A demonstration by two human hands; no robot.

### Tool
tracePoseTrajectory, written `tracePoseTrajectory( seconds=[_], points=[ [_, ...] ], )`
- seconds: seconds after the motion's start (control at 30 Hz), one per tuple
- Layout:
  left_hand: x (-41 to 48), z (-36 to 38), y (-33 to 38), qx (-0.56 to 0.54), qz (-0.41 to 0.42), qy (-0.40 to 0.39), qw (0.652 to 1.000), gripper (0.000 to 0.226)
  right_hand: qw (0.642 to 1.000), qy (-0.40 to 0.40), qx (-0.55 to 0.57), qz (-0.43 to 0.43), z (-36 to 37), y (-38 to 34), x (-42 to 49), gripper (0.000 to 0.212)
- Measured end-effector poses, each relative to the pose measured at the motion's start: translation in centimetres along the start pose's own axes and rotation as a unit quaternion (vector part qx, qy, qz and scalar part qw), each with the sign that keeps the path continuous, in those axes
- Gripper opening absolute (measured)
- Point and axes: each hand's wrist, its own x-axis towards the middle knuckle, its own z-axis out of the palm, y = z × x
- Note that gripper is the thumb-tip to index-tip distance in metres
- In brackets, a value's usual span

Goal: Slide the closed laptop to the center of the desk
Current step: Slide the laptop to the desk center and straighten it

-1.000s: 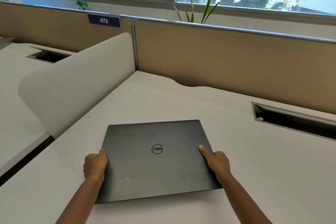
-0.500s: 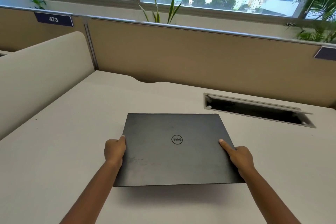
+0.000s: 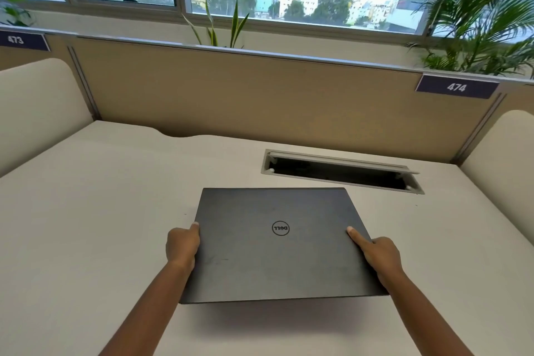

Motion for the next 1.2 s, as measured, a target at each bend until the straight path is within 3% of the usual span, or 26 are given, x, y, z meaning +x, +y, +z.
tracePoseTrajectory(
  seconds=[0.53,1.2],
  points=[
    [1.5,7.7,1.0,0.048,0.011,-0.042,0.998,0.047,0.999,0.039,-0.023,0.021,-1.9,1.9,6.0,0.064],
    [1.9,10.1,0.2,0.108,0.046,-0.023,0.993,0.057,0.998,0.051,-0.033,0.012,-0.4,3.6,8.5,0.067]
  ],
)
